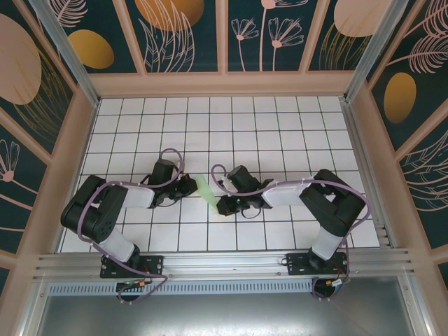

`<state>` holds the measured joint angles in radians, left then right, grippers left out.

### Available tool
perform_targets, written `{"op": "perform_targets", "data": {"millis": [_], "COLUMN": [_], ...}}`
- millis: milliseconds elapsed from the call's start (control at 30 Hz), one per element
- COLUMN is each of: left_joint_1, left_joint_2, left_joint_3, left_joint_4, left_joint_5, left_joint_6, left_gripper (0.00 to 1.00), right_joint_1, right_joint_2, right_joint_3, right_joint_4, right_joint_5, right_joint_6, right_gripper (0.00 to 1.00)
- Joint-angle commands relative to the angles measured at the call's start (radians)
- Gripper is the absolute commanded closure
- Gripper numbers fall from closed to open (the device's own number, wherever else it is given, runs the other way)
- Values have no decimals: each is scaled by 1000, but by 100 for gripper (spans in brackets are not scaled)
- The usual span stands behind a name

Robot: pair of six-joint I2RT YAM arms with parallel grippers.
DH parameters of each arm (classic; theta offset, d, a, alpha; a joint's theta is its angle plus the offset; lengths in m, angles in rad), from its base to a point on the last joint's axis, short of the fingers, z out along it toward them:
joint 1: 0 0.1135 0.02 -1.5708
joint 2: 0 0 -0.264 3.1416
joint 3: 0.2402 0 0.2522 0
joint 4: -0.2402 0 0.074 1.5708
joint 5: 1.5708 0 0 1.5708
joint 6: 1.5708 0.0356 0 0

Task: Fold a paper plane with a square sheet of paper (pick it up from the middle)
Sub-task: Fold the wing for the fifth time at the center of the table.

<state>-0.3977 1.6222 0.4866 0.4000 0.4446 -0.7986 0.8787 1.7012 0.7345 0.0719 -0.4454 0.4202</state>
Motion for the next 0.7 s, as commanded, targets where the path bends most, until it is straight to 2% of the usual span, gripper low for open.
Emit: {"op": "perform_targets", "data": {"millis": [0,200,267,300,467,667], "left_joint_1": [0,0,0,0,-2,-62], "left_joint_2": [52,-26,-79,-106,-241,-301], "left_joint_3": [-1,45,66,78,131,221], "left_joint_4": [-94,-129,-168,-191,-337,-584], "left_joint_5": [-148,-107,-109,-114,-175,-397], "left_joint_6": [12,21,21,20,-7,-98], "left_gripper": [100,100,94,90,61,37], "right_joint_1": [6,-19,-43,-56,-154,-293], "right_joint_2": [-48,-162,-208,-228,-329,-347], "right_joint_3": [-68,-46,-27,-18,15,15], "right_joint_4": [-134,-110,-104,-102,-94,-40], "right_joint_5": [-7,61,117,144,337,335], "right_joint_6": [-9,11,28,31,7,-54], "right_gripper": [100,100,100,96,57,35]}}
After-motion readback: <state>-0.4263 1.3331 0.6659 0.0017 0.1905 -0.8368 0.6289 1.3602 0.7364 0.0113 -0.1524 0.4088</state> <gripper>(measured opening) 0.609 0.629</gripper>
